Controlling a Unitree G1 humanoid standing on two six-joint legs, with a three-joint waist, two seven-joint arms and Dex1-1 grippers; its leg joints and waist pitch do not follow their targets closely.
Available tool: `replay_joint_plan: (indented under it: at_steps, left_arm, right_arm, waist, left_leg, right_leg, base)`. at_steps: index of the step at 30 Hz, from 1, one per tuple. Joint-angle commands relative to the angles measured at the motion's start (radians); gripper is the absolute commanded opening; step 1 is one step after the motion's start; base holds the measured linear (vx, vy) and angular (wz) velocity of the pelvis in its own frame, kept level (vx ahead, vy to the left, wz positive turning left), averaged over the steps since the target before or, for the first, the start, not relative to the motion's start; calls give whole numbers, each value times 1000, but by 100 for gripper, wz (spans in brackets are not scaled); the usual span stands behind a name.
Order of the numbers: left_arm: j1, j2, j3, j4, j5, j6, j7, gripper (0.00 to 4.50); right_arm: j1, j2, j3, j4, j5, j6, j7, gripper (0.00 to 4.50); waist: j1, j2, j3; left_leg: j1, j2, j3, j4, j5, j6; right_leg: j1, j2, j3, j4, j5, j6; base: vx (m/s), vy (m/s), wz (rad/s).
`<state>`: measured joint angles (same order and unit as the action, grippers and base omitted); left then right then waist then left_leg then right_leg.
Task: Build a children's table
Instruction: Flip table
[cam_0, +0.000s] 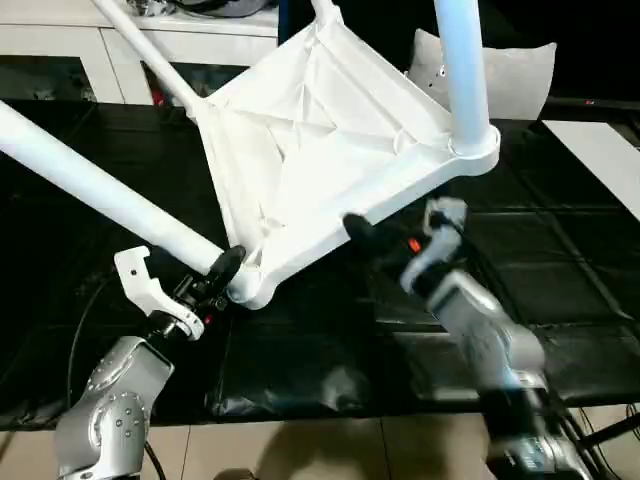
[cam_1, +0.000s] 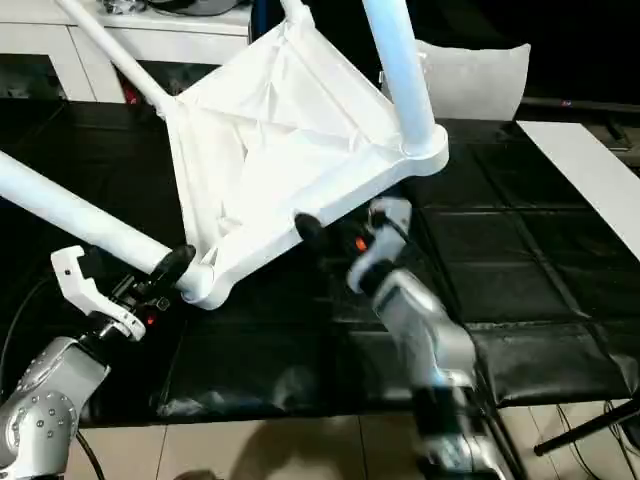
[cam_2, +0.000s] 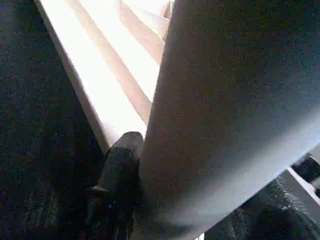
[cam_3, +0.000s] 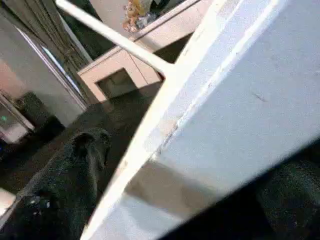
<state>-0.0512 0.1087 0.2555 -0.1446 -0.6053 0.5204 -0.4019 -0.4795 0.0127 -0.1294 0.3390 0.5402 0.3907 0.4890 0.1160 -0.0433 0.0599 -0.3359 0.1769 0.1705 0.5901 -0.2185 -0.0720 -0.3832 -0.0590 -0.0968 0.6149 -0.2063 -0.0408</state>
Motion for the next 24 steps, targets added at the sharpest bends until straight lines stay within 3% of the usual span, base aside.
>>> replay_joint_plan:
  at_steps: [1, 7, 10, 13, 16, 24]
  left_arm:
    - [-3, -16, -69, 10, -42, 56, -44, 213]
    - [8, 33, -135, -5, 10, 58, -92, 213]
    - [10, 49, -154, -7, 26, 55, -106, 213]
    - [9, 53, -160, -6, 28, 52, -107, 212]
    - [9, 60, -171, -3, 35, 46, -110, 212]
    - [10, 68, -177, 0, 46, 45, -120, 212]
  right_arm:
    - [-43, 20, -22, 41, 29, -24, 7, 450]
    - [-159, 104, -125, 195, 119, -58, -35, 450]
    - [-179, 121, -160, 217, 171, -45, -5, 422]
    - [-200, 131, -195, 254, 192, -45, -7, 384]
    - [-210, 137, -217, 265, 218, -32, 13, 379]
    - [-226, 130, -249, 273, 280, 50, 47, 313]
  waist:
    - [-2, 8, -58]
    - [-5, 12, -63]
    - [-5, 14, -66]
    - [-7, 13, -65]
    - [-6, 16, -64]
    - [-4, 16, -66]
  left_leg:
    - [-6, 61, -19, -70, -56, 26]
    - [-3, 61, -18, -69, -38, 26]
    - [-2, 61, -18, -67, -12, 35]
    - [-5, 59, -17, -67, -20, 34]
    - [-5, 60, -17, -67, -37, 29]
    - [-3, 61, -17, -66, -21, 30]
  right_leg:
    - [49, -99, 74, -70, -143, -136]
    - [49, -99, 74, -58, -81, -165]
    - [51, -97, 73, -51, -17, -177]
    - [54, -99, 73, -52, -19, -190]
    - [54, -100, 73, -55, -46, -187]
    - [53, -98, 72, -52, -26, -190]
  base:
    - [0, 0, 0]
    - [0, 0, 0]
    - [0, 0, 0]
    - [0, 0, 0]
    - [0, 0, 0]
    - [0, 0, 0]
